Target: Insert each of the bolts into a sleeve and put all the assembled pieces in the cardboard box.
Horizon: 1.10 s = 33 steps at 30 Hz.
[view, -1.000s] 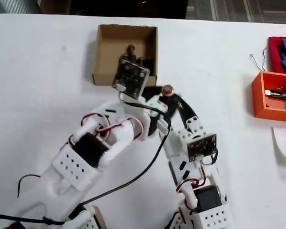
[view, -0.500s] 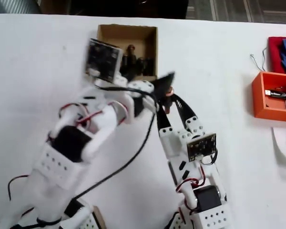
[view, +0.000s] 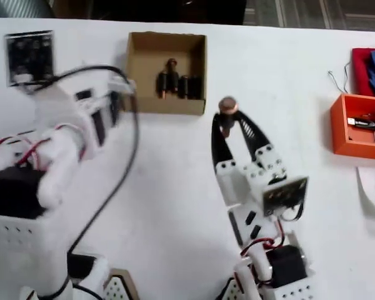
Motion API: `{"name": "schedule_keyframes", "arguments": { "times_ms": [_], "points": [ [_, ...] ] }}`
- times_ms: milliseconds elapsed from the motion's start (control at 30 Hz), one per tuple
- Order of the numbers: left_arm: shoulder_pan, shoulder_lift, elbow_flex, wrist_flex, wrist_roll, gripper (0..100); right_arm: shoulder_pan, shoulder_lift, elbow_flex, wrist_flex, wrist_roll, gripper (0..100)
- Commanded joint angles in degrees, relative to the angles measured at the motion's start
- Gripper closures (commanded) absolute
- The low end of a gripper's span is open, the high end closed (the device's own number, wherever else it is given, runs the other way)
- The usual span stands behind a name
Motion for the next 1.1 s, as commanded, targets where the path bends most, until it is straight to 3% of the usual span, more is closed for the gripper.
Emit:
{"name": "schedule_keyframes", "arguments": {
  "times_ms": [0, 167, 367, 533, 733, 900, 1067],
  "points": [
    [-8.26, -0.62, 5.58, 2.11, -7.91, 98, -0.48, 13.41, -17.23, 2.42, -4.13, 97.8],
    [-16.88, -0.26, 22.46, -0.70, -20.04, 93, -0.48, 37.41, -37.80, 4.00, -8.79, 97.8],
    [-26.20, -0.26, 47.43, -24.26, -21.36, 94, -0.48, 65.36, -60.57, 4.00, -10.73, 97.8],
    [-28.13, -0.53, 63.34, -39.56, -21.45, 93, -0.48, 89.98, -82.02, 8.75, -12.13, 97.8],
    [-28.13, -0.62, 69.85, -46.07, -21.45, 93, -0.75, 119.87, -118.15, 20.00, -22.59, 97.9],
    [-27.96, -0.62, 70.11, -45.80, -21.45, 93, -4.44, 143.43, -146.37, 25.71, -18.37, 97.9],
    [-27.96, -0.53, 70.20, -45.80, -21.45, 93, -6.29, 157.14, -156.75, 25.54, -16.70, 97.9]
  ]
}}
